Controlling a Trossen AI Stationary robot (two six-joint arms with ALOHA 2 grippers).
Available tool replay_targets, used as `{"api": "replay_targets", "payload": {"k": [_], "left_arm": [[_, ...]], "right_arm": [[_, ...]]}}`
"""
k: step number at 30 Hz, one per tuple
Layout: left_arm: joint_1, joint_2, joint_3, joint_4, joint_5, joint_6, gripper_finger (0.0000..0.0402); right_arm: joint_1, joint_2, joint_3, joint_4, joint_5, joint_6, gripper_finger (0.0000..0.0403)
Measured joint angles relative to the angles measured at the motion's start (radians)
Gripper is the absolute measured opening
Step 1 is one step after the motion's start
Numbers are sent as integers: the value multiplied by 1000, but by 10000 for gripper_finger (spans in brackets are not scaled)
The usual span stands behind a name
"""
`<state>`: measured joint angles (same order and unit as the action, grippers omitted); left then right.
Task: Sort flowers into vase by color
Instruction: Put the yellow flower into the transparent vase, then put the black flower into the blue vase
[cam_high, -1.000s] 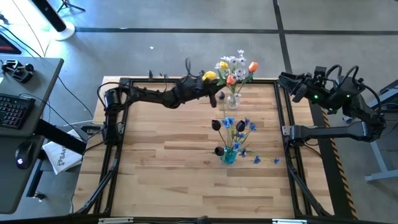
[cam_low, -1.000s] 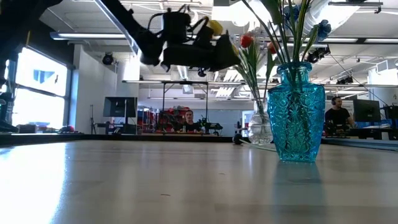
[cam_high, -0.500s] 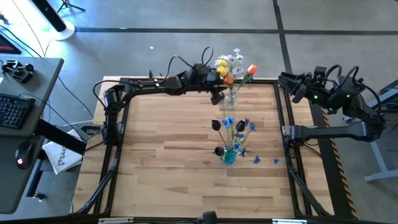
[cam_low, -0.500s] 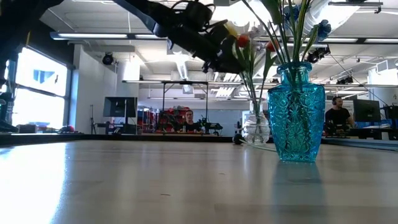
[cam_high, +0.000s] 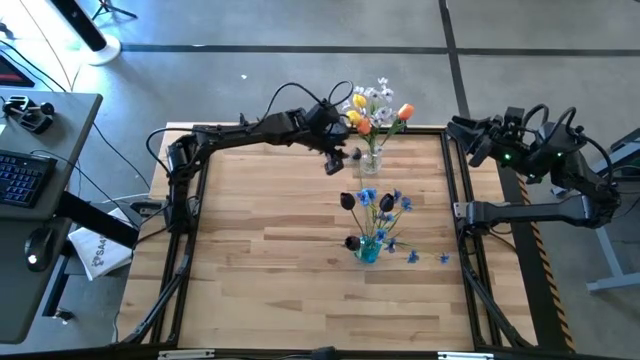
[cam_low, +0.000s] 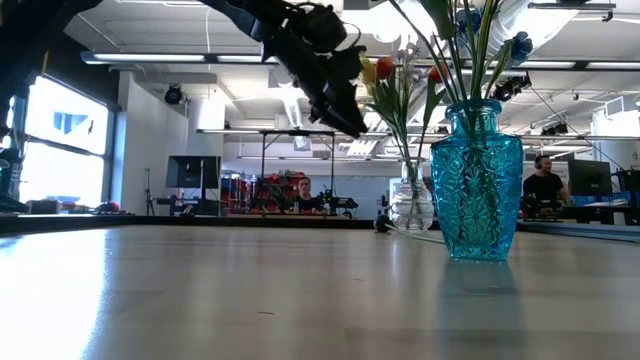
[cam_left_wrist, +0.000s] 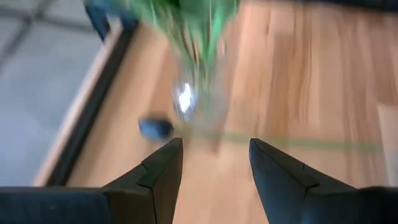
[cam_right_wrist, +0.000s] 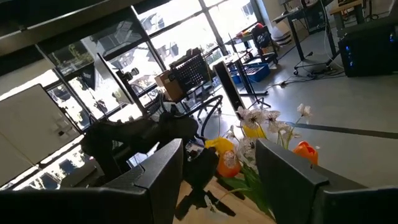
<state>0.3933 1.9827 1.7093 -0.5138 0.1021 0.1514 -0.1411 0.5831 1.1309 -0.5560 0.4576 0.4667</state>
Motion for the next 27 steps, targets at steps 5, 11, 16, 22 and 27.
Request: {"api": "replay_targets", "payload": {"k": [5, 11, 16, 22, 27], "left_arm": [[-14, 0, 2, -184, -3, -228, 175], [-51, 9, -90, -138, -26, -605, 175], [-100, 77, -124, 28, -26, -704, 175], [-142, 165, -123, 183, -32, -812, 175], [-161, 213, -124, 304, -115, -847, 175]], "right_arm": [[0, 0, 0, -50, 0, 12, 199], [0, 0, 0, -90, 0, 30, 199], [0, 0, 0, -92, 0, 24, 199], [0, 0, 0, -101, 0, 23, 199], [0, 0, 0, -110, 0, 23, 199]]}}
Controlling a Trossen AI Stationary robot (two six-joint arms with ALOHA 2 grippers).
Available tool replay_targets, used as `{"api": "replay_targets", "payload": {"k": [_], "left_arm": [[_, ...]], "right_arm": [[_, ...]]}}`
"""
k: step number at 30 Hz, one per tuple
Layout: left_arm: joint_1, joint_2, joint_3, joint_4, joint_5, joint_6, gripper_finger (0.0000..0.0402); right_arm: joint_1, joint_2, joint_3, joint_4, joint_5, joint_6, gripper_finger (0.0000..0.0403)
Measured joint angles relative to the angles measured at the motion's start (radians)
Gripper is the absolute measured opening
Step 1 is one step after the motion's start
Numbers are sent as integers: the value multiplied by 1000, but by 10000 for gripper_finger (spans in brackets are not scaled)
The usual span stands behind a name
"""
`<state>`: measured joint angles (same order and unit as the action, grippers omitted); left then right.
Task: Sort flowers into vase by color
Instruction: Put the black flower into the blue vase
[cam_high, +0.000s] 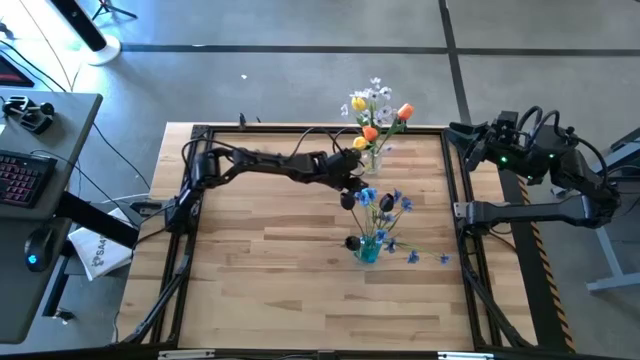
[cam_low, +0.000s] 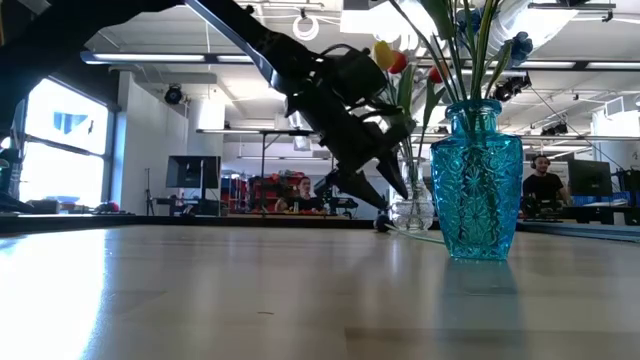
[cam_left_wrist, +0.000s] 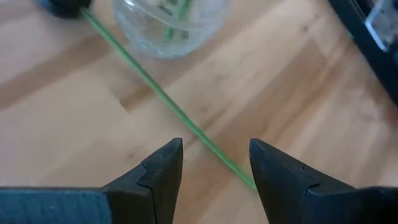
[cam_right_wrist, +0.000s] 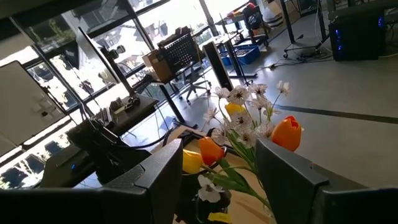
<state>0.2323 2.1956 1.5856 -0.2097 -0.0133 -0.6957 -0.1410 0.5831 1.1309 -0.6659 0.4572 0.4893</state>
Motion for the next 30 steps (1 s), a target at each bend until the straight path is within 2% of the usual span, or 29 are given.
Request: {"api": "replay_targets", "payload": {"k": [7, 14, 20, 25, 30], "left_arm": [[-20, 56, 2, 116, -125, 25, 175], [-49, 160, 67, 118, -204, 151, 175], [-69, 170, 117, -43, -264, 222, 173], [-68, 139, 119, -157, -209, 228, 148], [-60, 106, 119, -311, -135, 222, 89]], "right_arm": [[0, 0, 0, -1, -4, 3, 199], [0, 0, 0, -1, -8, 4, 199], [0, 0, 0, -1, -44, 3, 199], [0, 0, 0, -4, -46, -2, 199], [0, 0, 0, -5, -46, -24, 199]]}}
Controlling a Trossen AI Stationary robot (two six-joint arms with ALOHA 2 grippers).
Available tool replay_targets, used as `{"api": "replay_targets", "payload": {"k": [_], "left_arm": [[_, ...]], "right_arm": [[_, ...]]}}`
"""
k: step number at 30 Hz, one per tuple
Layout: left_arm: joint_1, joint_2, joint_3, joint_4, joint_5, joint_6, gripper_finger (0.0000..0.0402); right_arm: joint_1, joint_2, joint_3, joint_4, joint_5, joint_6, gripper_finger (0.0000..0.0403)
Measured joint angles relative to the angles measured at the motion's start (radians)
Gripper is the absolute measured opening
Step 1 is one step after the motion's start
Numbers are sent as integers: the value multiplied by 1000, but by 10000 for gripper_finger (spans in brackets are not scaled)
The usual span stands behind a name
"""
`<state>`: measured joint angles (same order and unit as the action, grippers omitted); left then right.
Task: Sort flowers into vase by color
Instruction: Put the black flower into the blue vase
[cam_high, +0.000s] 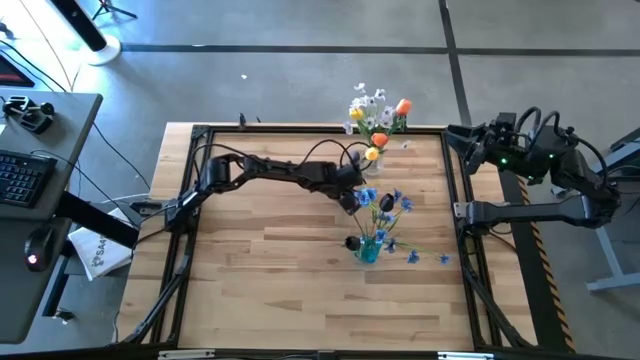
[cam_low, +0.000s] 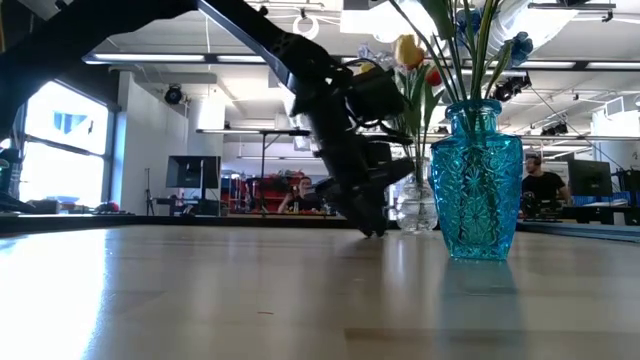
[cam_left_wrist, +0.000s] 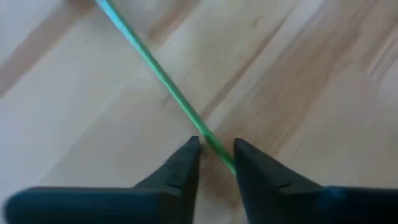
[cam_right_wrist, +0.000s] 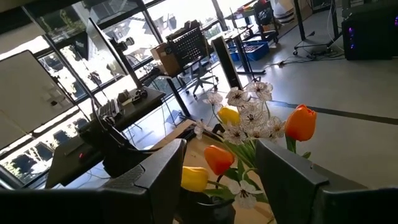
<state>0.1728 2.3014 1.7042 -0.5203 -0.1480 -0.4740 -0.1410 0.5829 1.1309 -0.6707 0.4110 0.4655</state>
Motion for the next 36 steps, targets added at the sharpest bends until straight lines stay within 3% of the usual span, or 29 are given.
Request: {"api": "replay_targets", "payload": {"k": [5, 14, 26, 30, 36], "left_arm": [[15, -16, 0, -118, 87, -6, 12], [46, -124, -51, -217, 145, 48, 1], [34, -603, -476, 26, 140, 64, 0], [4, -752, -563, 90, 184, 122, 0], [-49, -901, -576, 260, 251, 224, 0]], "right_arm": [[0, 0, 0, -2, 0, -3, 199], [0, 0, 0, -22, -17, 5, 199], [0, 0, 0, -46, -56, -4, 199], [0, 13, 0, -47, -167, -55, 199], [0, 98, 0, -34, -391, -102, 199]]}}
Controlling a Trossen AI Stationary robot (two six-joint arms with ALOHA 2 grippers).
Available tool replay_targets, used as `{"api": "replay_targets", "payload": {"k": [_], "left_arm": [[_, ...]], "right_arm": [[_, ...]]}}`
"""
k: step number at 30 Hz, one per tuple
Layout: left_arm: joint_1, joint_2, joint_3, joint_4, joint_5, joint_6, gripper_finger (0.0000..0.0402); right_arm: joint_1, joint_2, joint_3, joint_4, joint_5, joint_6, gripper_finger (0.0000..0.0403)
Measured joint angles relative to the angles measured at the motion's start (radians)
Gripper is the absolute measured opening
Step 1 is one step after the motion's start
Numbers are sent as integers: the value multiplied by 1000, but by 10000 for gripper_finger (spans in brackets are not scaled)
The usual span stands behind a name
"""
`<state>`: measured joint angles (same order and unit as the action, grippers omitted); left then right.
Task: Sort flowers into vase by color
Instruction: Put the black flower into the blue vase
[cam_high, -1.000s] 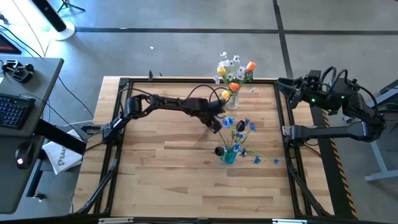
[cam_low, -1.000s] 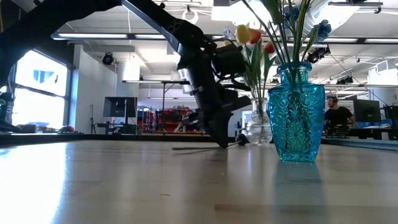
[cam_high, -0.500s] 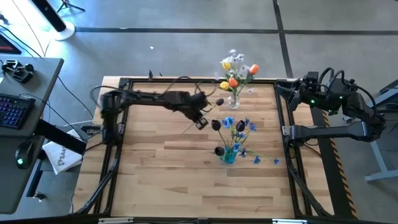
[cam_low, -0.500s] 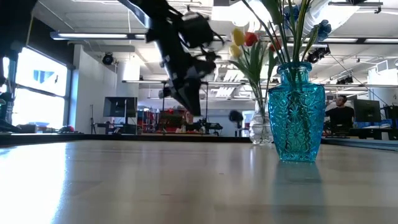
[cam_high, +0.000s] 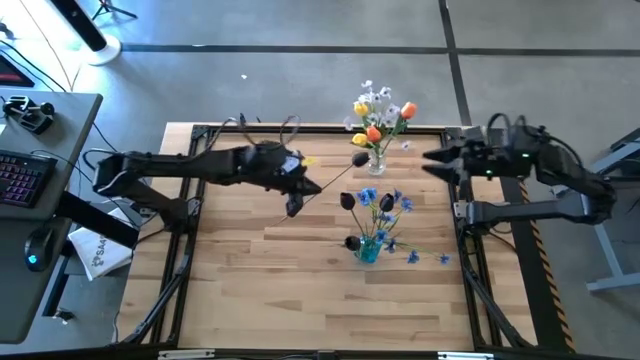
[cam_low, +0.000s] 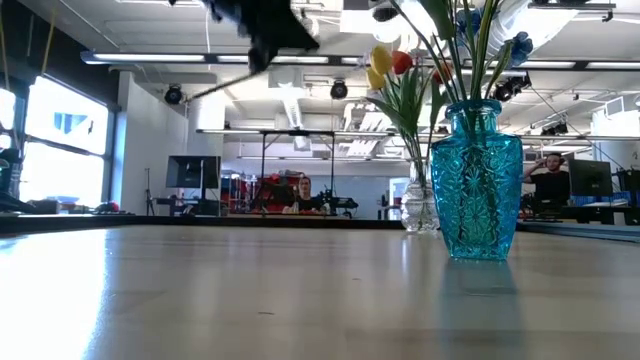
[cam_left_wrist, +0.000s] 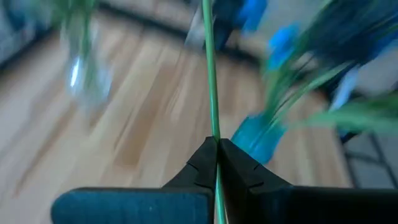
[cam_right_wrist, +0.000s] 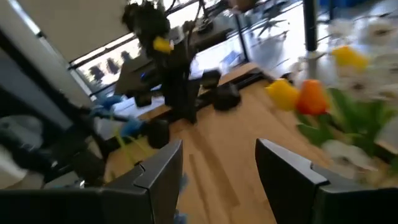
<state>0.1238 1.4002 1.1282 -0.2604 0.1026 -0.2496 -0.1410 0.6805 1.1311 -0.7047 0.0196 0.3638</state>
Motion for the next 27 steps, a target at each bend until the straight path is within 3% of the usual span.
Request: {"api": "replay_targets", "payload": {"k": [7, 12, 22, 27], "left_arm": [[-65, -58, 3, 360, -103, 23, 0], [-106, -42, 89, 389, -183, 86, 0], [-137, 5, 189, 271, -218, 130, 0], [-139, 21, 194, 255, -218, 131, 0]], "right_arm": [[0, 192, 0, 254, -113, -2, 199], [0, 306, 31, 485, -184, 28, 199], [50, 542, 269, 427, -194, -62, 199], [71, 624, 396, 307, -116, -114, 199]]}}
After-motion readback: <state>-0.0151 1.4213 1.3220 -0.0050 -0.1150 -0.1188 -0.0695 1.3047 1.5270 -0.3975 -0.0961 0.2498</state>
